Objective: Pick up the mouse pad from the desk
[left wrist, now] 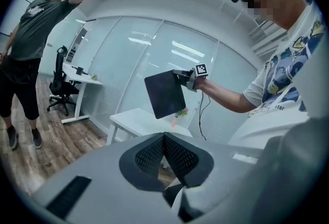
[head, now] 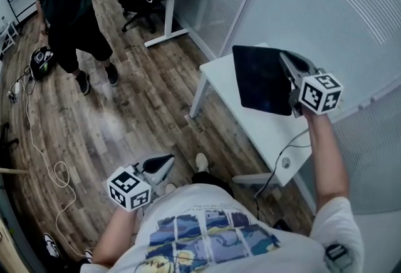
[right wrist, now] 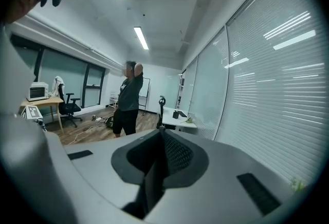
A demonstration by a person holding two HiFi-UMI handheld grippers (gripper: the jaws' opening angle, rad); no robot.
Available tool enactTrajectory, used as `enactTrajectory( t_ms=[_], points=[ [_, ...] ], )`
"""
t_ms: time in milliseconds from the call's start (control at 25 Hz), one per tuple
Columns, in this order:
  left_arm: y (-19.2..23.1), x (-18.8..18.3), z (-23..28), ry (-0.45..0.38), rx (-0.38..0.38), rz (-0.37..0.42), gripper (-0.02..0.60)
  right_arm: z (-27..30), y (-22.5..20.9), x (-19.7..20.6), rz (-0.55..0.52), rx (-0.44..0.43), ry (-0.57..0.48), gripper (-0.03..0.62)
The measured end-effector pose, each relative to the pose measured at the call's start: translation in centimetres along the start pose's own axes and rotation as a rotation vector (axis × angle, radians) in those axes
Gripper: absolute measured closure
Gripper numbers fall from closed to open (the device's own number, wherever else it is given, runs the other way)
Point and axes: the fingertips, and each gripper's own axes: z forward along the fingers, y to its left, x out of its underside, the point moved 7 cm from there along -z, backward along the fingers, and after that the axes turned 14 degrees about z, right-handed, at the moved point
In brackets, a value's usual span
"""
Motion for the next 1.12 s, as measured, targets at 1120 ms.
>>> enactTrajectory(
  t_ms=[1120],
  points=[
    [-2.1,0.0,-2.0,0.003,0.018,0.027,0.578,-5.2,9.5,-3.1,-0.013,-0.15,-0.052,0.569]
  ],
)
